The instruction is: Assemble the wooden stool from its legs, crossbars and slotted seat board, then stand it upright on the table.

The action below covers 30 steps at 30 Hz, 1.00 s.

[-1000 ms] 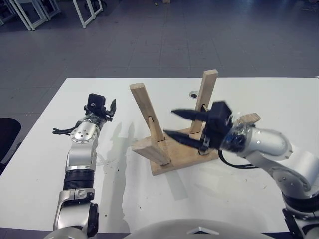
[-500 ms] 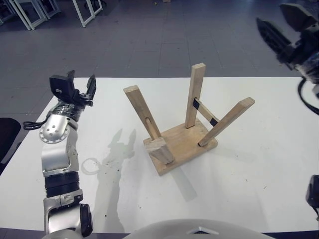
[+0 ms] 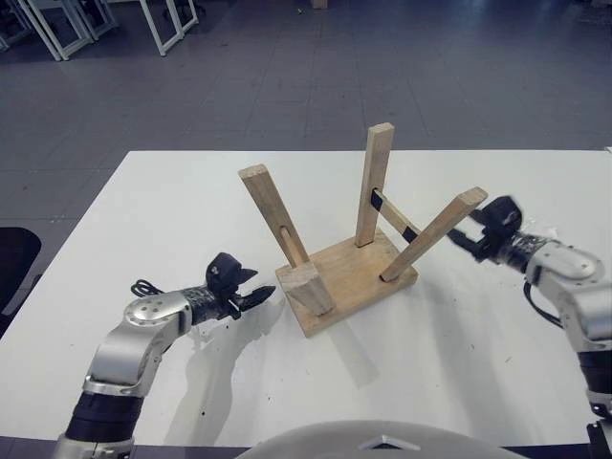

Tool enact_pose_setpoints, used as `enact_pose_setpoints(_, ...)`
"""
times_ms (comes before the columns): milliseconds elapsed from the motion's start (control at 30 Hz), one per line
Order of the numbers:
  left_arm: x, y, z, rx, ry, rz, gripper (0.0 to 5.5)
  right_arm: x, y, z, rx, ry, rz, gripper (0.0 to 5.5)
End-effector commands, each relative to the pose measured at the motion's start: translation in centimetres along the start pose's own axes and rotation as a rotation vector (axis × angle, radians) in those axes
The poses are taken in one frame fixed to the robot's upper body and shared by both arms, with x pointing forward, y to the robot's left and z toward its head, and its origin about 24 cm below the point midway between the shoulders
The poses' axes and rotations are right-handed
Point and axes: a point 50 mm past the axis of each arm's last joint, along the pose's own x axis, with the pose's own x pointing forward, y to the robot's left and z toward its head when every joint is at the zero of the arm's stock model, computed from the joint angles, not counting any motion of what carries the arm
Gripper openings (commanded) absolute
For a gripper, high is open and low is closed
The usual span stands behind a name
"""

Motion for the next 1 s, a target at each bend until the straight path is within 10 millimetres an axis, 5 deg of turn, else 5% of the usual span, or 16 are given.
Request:
enact_pose_setpoints(33, 1.2, 0.2, -0.1, 0.01, 0.03, 0.012, 2.98, 1.5, 1.2, -2.2, -0.032, 0.068, 0.056, 2.75)
enact_pose_setpoints(233, 3.1, 0.5, 1.2, 0.02, -0.018, 0.016, 2.98, 2.1, 2.6, -3.6, -0.067, 0.103, 0.141, 2.75)
enact_pose_setpoints(467, 4.7, 1.5, 2.3, 0.032, -0.058, 0.033, 2.98, 1.7, 5.0, -2.5, -0.109, 0.052, 0.25, 2.75)
enact_pose_setpoints(667, 4.9, 2.8, 2.3, 0.043, -0.065, 0.077, 2.98, 1.0, 4.8, -2.1, -0.127, 0.072, 0.229, 2.75)
enact_pose_setpoints(867, 3.2, 5.0, 3.1, 0.089, -0.122, 0.134, 2.98, -1.1, 2.8, -0.7, -0.14, 0.056, 0.202, 2.75)
enact_pose_setpoints(1000, -0.1, 7.7, 3.5, 0.194, -0.16, 0.137, 2.98, -3.3, 1.2, 1.2, -0.175, 0.037, 0.242, 2.75)
